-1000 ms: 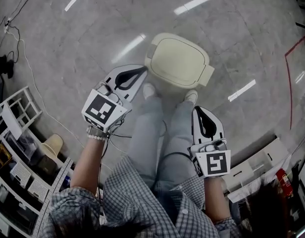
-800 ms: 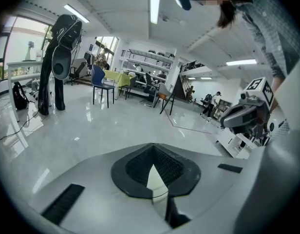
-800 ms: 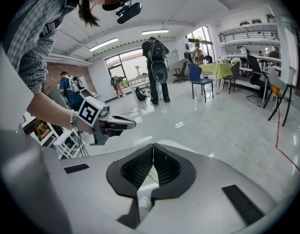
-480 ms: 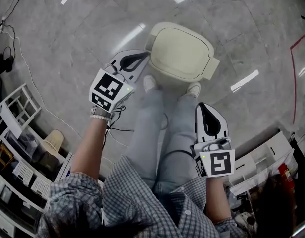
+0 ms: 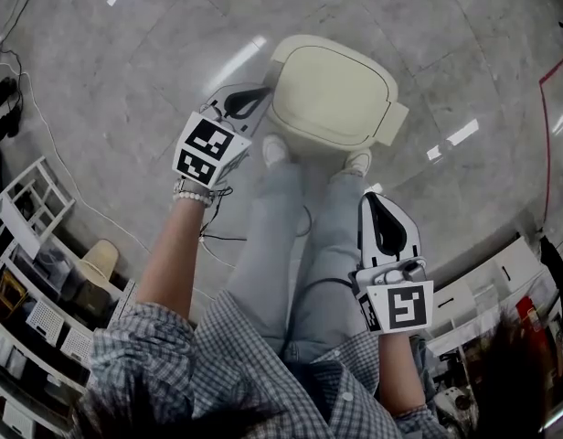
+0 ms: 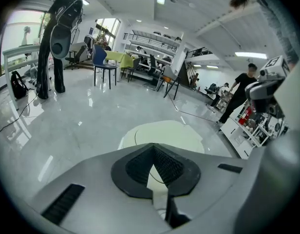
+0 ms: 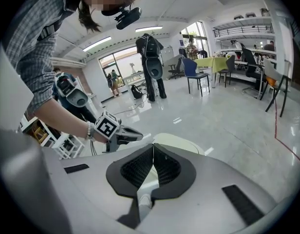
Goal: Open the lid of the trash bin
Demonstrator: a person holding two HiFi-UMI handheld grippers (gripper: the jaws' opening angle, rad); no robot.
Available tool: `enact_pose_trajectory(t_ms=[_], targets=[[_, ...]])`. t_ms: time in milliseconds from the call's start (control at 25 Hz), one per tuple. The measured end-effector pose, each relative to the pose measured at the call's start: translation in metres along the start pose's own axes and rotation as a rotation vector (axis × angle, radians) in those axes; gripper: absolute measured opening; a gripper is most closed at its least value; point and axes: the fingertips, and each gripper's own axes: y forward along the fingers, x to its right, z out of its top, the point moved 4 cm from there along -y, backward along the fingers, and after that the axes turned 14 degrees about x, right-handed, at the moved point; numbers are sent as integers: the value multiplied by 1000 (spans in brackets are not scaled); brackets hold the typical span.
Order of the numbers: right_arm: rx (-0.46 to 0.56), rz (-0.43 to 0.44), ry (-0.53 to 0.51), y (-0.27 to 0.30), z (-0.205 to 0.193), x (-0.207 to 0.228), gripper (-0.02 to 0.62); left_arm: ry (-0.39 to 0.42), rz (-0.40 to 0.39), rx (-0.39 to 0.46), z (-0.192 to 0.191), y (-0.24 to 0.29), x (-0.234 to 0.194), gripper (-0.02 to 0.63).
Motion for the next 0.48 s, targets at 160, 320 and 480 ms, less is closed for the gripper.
enact_pose_trajectory(t_ms=[160, 320, 480], targets=[[0, -10, 10, 2, 1, 2, 20, -18, 20, -43, -15, 7, -9, 5], [-5, -14, 22, 3, -1, 1, 20, -10, 55, -120, -32, 13, -16, 5], [-12, -9, 30, 3, -1, 0, 20, -19, 59, -152, -40, 19, -19, 5]])
